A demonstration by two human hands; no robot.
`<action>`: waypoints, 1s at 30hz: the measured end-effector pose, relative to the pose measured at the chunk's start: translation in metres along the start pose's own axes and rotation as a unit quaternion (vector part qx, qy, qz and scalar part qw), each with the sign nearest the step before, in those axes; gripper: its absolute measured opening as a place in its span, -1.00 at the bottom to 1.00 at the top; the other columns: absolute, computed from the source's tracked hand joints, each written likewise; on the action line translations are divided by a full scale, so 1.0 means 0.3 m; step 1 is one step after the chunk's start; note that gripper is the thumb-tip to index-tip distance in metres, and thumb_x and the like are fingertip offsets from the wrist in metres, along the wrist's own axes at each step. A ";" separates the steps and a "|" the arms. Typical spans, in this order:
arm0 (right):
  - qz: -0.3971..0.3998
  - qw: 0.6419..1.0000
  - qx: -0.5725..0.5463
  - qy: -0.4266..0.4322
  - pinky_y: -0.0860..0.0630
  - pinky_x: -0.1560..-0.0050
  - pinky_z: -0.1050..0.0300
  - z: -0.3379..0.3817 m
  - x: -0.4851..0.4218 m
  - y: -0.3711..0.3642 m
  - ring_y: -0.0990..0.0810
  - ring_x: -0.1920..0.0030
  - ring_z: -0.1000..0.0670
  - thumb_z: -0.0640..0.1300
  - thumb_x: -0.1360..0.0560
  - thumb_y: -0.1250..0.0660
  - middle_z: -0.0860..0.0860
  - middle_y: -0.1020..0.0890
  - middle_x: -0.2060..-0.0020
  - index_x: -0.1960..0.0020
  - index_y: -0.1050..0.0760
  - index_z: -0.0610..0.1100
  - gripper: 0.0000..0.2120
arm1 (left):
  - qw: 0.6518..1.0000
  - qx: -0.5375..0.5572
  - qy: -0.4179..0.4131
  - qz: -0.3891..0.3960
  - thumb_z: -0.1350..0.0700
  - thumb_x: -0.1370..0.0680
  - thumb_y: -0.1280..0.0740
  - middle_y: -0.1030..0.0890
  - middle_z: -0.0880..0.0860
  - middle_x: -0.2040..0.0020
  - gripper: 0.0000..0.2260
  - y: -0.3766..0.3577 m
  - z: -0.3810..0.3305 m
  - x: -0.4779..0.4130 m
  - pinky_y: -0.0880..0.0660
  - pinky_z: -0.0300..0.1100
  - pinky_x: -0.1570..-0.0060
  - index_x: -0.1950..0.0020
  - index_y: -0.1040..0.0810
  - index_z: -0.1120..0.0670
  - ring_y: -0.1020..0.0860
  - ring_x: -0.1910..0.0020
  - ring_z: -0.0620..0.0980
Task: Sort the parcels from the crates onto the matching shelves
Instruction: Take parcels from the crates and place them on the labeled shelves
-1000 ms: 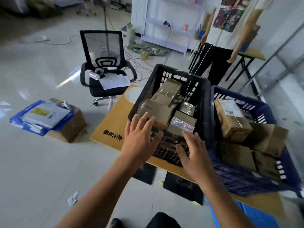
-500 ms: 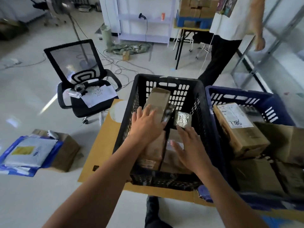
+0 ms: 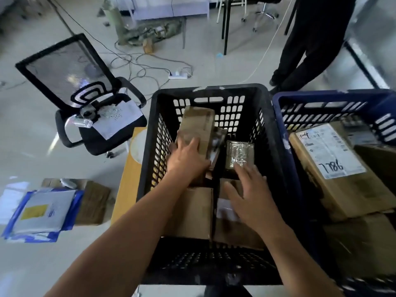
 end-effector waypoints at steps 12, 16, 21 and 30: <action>-0.062 0.984 -0.167 0.009 -0.02 -0.34 0.55 0.171 0.168 0.134 0.02 -0.29 0.70 0.28 -0.65 -0.17 0.47 -0.26 -0.41 -0.56 -0.25 0.30 -0.51 | 0.900 0.332 -0.243 -0.143 -0.28 -0.44 -0.42 -0.15 -0.26 -0.59 -0.18 0.266 0.007 0.378 -0.30 -0.06 -0.52 -0.63 -0.20 -0.17 -0.21 -0.57 -0.18; -0.069 0.959 -0.268 0.067 -0.34 -0.46 0.23 0.342 0.322 0.161 -0.38 -0.46 0.31 0.16 -0.71 -0.19 0.38 -0.47 -0.41 -0.44 -0.37 0.45 -0.67 | 0.817 0.487 -0.299 -0.077 -0.18 -0.49 -0.45 -0.30 -0.07 -0.58 -0.25 0.288 0.101 0.567 -0.33 -0.08 -0.51 -0.63 -0.25 -0.10 -0.30 -0.55 -0.15; -0.101 0.940 -0.305 0.115 -0.47 -0.38 0.16 0.496 0.548 0.085 -0.51 -0.42 0.13 0.15 -0.71 -0.13 0.24 -0.56 -0.37 -0.51 -0.38 0.25 -0.62 | 0.708 0.627 -0.315 0.080 -0.03 -0.60 -0.32 -0.50 0.15 -0.43 -0.41 0.228 0.215 0.772 -0.50 0.08 -0.29 -0.62 -0.23 -0.09 -0.51 -0.39 0.15; -0.140 0.926 -0.350 0.014 -0.59 -0.33 -0.01 0.493 0.944 -0.093 -0.49 -0.42 0.16 0.45 -0.43 -0.37 0.33 -0.41 -0.46 -0.54 -0.17 0.41 -0.25 | 0.625 0.690 -0.287 0.227 0.03 -0.62 -0.24 -0.29 -0.04 -0.61 -0.41 0.049 0.368 1.078 -0.43 0.26 -0.39 -0.58 -0.17 -0.39 -0.44 -0.47 0.20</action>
Point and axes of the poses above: each hand's wrist, its own x-axis away from the middle knuckle, its own y-axis out of the back of the hand, z = x × y, the point moved 5 cm from there along -x, towards the middle knuckle
